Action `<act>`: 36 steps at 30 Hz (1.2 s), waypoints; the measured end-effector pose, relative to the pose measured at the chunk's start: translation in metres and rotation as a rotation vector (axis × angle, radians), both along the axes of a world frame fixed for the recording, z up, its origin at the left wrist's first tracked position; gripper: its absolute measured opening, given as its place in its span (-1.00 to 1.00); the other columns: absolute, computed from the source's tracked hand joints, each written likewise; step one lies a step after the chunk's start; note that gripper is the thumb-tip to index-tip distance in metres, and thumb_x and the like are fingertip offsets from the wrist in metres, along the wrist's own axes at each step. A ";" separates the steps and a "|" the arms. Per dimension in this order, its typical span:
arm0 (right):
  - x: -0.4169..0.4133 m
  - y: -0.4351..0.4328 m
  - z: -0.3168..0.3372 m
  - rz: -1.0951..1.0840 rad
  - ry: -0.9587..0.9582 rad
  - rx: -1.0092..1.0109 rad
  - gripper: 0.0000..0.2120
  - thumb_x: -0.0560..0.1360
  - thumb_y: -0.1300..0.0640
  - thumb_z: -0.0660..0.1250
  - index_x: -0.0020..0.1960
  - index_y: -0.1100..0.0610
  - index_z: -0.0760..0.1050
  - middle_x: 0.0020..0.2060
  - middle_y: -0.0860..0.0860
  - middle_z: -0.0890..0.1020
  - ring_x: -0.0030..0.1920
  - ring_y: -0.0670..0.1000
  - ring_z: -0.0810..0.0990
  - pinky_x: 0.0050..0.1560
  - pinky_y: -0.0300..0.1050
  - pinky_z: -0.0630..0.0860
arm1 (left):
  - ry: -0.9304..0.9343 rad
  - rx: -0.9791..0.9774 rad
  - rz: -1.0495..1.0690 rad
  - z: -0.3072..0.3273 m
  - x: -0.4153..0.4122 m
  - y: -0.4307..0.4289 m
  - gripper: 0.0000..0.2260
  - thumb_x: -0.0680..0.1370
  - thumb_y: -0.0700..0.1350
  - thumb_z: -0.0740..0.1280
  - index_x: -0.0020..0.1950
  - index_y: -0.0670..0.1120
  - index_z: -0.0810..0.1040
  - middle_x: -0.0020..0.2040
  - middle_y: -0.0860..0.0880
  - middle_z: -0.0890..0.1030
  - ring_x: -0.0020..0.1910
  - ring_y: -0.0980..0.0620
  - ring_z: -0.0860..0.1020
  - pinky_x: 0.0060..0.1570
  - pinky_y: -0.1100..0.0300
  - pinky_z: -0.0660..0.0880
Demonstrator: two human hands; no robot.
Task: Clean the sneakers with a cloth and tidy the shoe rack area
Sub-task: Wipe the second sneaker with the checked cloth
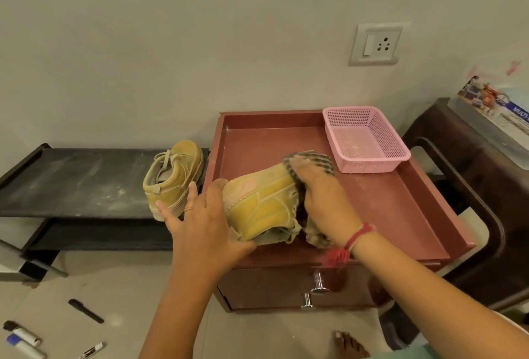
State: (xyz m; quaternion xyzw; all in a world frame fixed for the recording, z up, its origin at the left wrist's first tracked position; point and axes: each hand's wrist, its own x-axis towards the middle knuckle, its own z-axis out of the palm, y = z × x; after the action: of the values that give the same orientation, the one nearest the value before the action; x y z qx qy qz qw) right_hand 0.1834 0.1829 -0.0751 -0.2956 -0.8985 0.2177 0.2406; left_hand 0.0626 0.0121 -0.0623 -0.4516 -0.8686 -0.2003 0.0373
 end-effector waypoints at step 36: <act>-0.004 0.016 -0.008 -0.033 0.084 -0.105 -0.44 0.46 0.46 0.06 0.42 0.14 0.30 0.39 0.01 0.35 0.42 -0.04 0.26 0.38 -0.35 0.05 | -0.109 -0.004 0.032 0.001 -0.018 -0.007 -0.17 0.21 0.14 0.53 0.38 0.05 0.25 0.29 0.05 0.42 0.45 -0.13 0.27 0.34 -0.35 -0.32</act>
State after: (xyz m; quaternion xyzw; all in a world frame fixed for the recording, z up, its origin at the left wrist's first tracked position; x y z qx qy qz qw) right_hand 0.1796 0.1993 -0.0836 -0.3134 -0.8700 0.2726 0.2656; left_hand 0.0446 0.0046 -0.0613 -0.4261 -0.8770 -0.2221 -0.0076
